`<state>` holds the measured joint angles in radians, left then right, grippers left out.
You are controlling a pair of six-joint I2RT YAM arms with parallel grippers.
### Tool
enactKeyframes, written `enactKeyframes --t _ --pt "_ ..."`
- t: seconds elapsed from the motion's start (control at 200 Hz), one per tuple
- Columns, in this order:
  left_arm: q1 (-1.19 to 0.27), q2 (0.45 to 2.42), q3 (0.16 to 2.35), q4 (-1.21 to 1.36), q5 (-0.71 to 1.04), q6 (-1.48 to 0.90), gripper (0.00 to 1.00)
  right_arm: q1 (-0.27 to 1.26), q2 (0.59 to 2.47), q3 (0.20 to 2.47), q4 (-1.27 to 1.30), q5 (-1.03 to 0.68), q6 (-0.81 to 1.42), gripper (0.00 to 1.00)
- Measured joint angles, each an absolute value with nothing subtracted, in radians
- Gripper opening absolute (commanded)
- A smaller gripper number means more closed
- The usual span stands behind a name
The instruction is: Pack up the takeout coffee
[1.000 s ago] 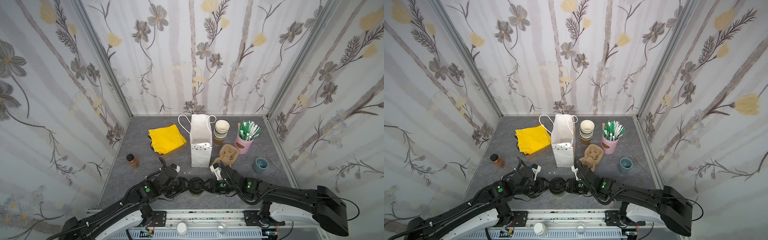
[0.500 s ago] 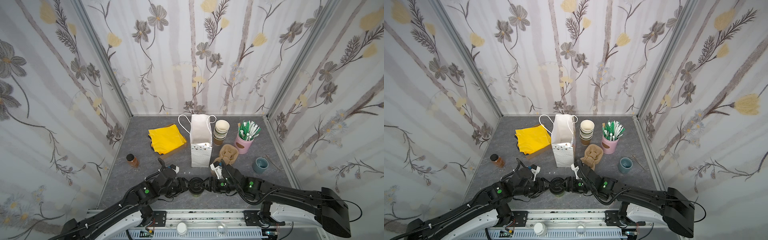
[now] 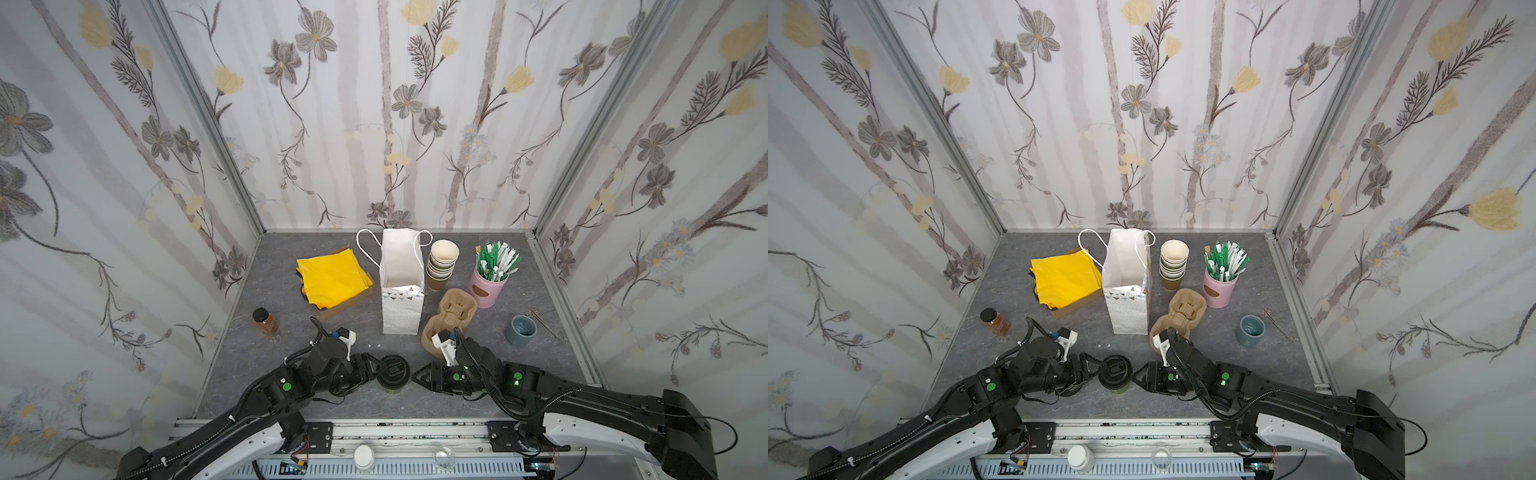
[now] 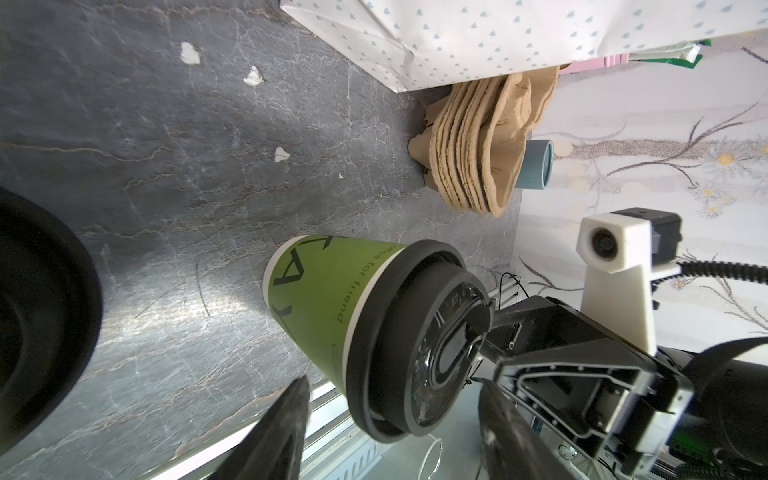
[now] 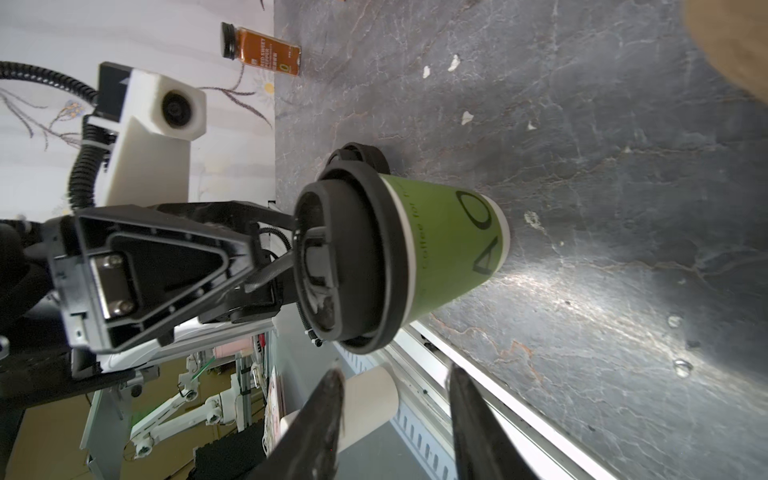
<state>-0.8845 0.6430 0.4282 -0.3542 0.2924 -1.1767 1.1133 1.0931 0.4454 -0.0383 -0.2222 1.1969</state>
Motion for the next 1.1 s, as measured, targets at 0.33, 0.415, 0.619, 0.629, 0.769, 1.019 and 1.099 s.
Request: enactKeyframes --t 0.33,0.415,0.619,0.629,0.769,1.019,1.099 --pt "-0.883 0.66 0.421 -0.324 0.292 -1.204 0.53 1.143 1.176 0.428 0.116 -0.238 1.257 0.31" --pt "-0.883 0.672 0.421 -0.319 0.292 -1.205 0.5 1.143 1.197 0.428 0.142 -0.241 1.266 0.29" --pt "-0.882 0.697 0.418 -0.308 0.293 -1.204 0.47 1.14 1.218 0.427 0.157 -0.241 1.274 0.25" --pt "-0.882 0.698 0.418 -0.308 0.293 -1.204 0.47 1.139 1.22 0.427 0.158 -0.241 1.274 0.25" --pt "-0.882 0.704 0.414 -0.303 0.296 -1.204 0.45 1.131 1.245 0.424 0.181 -0.256 1.275 0.2" --pt "-0.881 0.698 0.397 -0.293 0.298 -1.204 0.41 1.123 1.263 0.443 0.168 -0.264 1.274 0.16" --pt "-0.881 0.698 0.392 -0.287 0.299 -1.204 0.41 1.119 1.274 0.45 0.155 -0.271 1.273 0.15"
